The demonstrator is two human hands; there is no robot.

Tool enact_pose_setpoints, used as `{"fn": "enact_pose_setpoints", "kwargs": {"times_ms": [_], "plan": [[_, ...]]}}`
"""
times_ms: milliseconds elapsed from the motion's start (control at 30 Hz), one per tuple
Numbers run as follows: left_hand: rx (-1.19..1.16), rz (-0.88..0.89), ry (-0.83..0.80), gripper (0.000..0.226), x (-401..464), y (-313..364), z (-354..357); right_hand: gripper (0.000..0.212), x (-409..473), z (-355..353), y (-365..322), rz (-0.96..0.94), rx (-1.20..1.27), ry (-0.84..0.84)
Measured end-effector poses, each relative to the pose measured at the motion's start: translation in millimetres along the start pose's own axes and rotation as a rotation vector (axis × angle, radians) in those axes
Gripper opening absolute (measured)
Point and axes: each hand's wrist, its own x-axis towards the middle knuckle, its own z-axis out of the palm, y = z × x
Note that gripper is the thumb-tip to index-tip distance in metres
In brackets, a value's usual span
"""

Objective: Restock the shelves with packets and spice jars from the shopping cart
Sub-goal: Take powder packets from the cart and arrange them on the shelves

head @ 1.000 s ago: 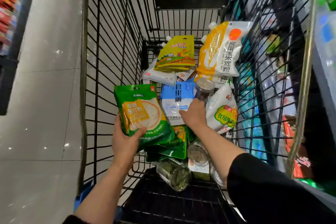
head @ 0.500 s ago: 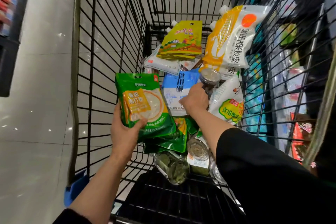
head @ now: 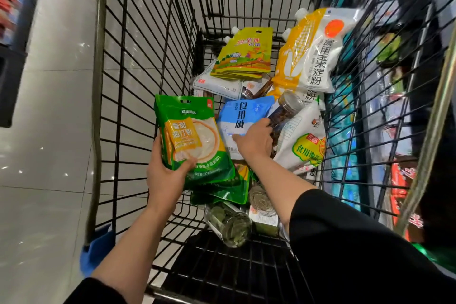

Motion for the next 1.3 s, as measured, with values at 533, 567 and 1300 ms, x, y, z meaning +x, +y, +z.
{"fn": "enact_pose_setpoints", "kwargs": {"times_ms": [533,567,1300], "plan": [[-0.098,0.102,-0.127,0.077,-1,39,-9,0.016,-60,-53,0,-0.291,-0.039,0.348],[-0.104,0.128,-0.159,0.077,-1,44,-11,0.014,-71,-59,0,-0.327,-0.056,0.404],[-0.366,0.654,-1.073,0.083,-186,160,-75,0.031,-486,-144,83,-0.51,-0.159,1.719]]}}
